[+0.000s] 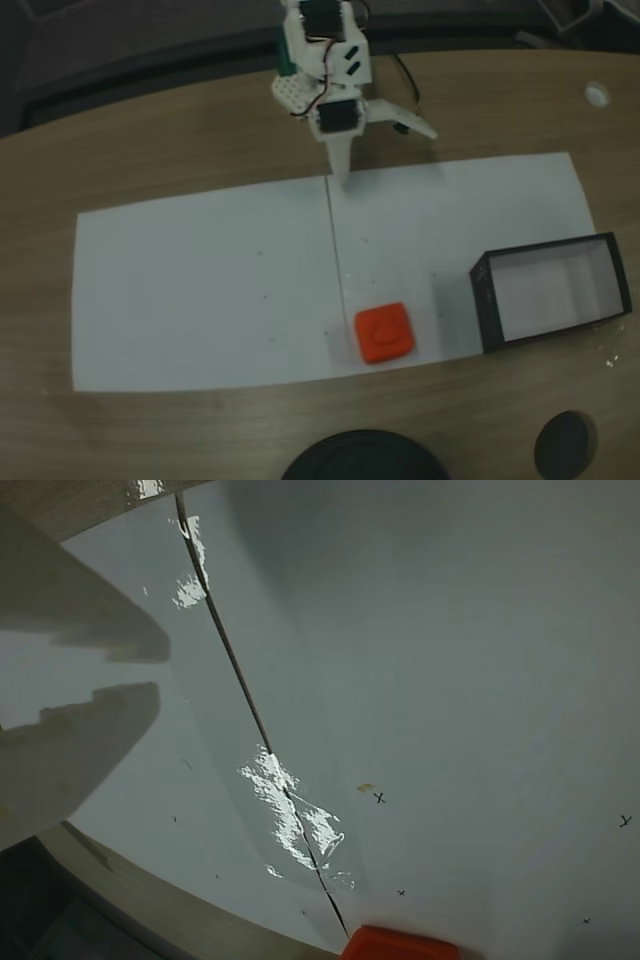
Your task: Grab a orange square and put it in the box.
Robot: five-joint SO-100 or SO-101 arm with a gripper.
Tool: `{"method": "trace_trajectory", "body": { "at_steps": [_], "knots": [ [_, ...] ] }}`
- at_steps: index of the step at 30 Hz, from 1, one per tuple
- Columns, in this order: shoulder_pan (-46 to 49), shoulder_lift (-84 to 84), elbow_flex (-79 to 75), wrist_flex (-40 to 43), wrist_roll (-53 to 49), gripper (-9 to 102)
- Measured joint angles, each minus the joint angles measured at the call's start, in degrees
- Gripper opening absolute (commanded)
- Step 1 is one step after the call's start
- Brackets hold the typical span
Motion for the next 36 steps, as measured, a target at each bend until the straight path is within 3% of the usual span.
{"method": "trace_trajectory", "body": {
  "at_steps": [24,26,33,36],
  "knots": [
    [0.0,0.0,0.0,0.0,0.0,0],
    [0.0,0.0,0.0,-2.81,0.0,0],
    [-5.54,-0.18,-8.79,-15.91,0.0,22],
    [-10.9,-0.7,-13.89,-16.79,0.44,24]
  ]
}}
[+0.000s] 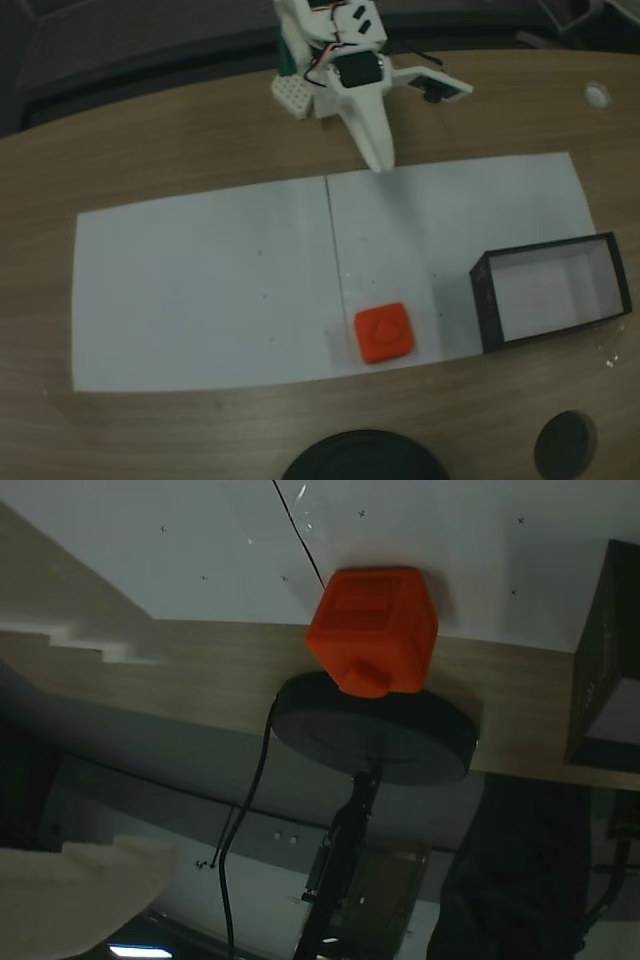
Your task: Grab a orange square and put it in the box.
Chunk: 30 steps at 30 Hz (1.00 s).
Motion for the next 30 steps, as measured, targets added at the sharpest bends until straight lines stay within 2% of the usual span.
{"method": "trace_trajectory", "body": {
  "at_steps": [4,11,21,30],
  "knots": [
    [-2.11,-8.09,-5.71,-0.35,2.29,25],
    [-1.32,-39.64,-20.74,0.88,5.45,34],
    [2.64,-86.04,-53.7,14.5,5.45,34],
    [3.87,-109.25,-79.1,23.82,5.45,35]
  ]
}}
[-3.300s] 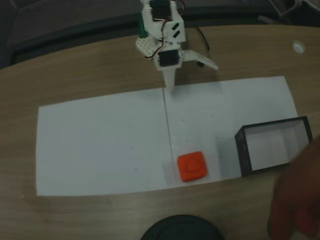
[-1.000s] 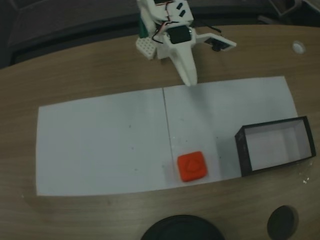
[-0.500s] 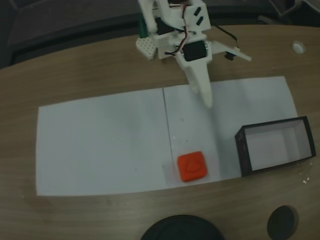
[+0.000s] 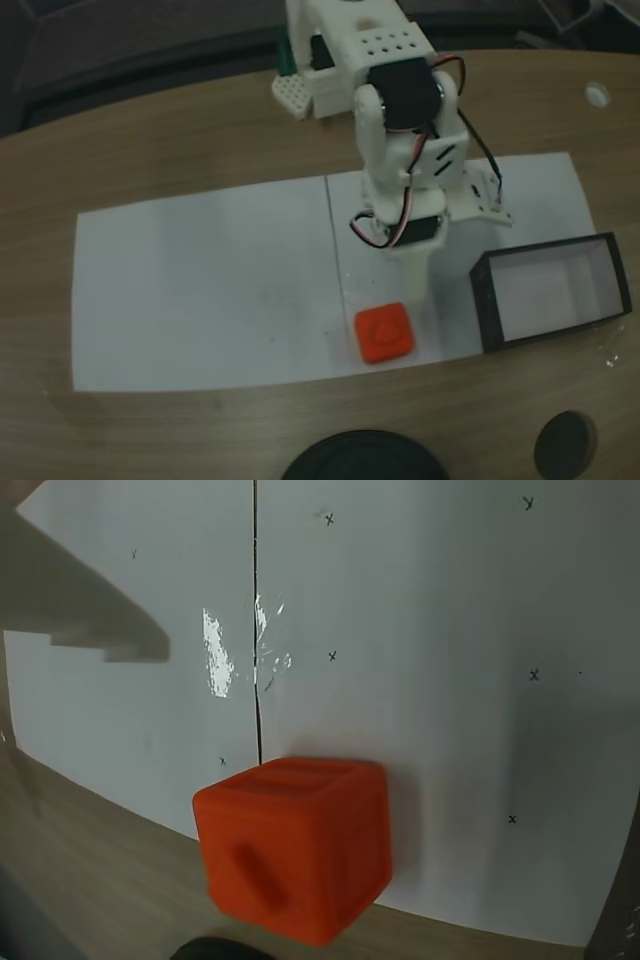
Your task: Grab a orange square and put it in the box.
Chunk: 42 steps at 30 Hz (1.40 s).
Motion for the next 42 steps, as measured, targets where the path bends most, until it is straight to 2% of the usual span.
{"method": "trace_trajectory", "body": {
  "at_steps": [8,19,21,24,27,30,36,39,42],
  "knots": [
    [0.18,-15.03,-14.59,3.25,0.0,35],
    [1.85,-27.25,-23.03,3.25,-1.93,33],
    [3.08,-28.56,-24.17,3.25,-2.11,29],
    [4.57,-30.23,-25.49,2.64,-2.11,15],
    [5.27,-30.5,-26.63,3.08,-2.11,9],
    [5.1,-30.5,-26.81,4.04,-3.96,9],
    [1.67,-29.53,-34.28,12.92,-4.66,9],
    [-1.58,-25.14,-41.4,17.49,-4.66,9],
    [-4.92,-17.84,-45.09,17.75,-4.75,9]
  ]
}}
